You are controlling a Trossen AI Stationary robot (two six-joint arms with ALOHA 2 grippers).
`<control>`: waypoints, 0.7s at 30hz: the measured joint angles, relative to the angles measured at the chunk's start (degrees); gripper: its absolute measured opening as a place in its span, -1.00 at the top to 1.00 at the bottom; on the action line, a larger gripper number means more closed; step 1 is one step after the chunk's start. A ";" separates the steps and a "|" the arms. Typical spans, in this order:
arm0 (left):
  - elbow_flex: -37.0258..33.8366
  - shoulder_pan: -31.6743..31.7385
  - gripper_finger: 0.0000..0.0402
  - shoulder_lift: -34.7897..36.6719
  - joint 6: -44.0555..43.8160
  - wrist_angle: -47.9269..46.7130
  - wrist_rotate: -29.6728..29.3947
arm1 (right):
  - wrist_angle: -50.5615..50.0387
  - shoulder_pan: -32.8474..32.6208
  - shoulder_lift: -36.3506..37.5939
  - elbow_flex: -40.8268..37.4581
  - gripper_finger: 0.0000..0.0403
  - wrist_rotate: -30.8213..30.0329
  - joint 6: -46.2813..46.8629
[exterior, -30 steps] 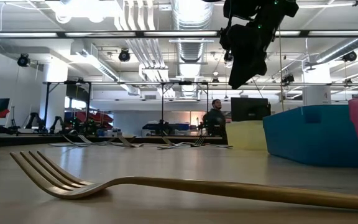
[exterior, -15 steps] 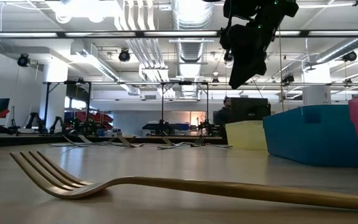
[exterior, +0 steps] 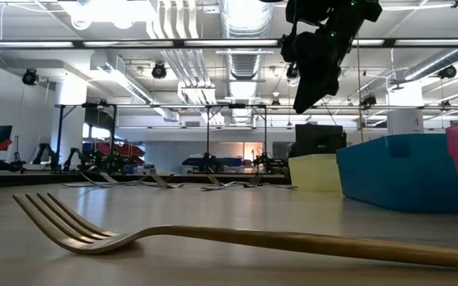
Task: Sort silverware by color (type)
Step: Put the orange fork into the yellow bin
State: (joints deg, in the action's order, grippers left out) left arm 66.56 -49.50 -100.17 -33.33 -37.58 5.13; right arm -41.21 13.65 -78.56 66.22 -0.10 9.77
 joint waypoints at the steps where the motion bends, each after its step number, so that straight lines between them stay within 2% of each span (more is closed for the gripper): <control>1: 0.05 0.00 1.00 -0.26 -0.17 -0.05 0.00 | 0.00 0.00 0.00 0.00 0.48 0.00 -0.24; 16: -2.99 -0.01 1.00 -3.85 -1.78 0.68 -0.02 | -0.02 0.00 0.00 0.00 0.48 0.00 0.73; 21: -2.95 -0.02 0.99 -3.99 -5.03 0.98 -0.02 | -0.02 0.00 0.00 0.00 0.48 0.00 0.75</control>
State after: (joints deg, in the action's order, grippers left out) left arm 63.61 -49.52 -104.16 -38.35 -36.60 5.10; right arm -41.23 13.65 -78.56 66.22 -0.10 10.52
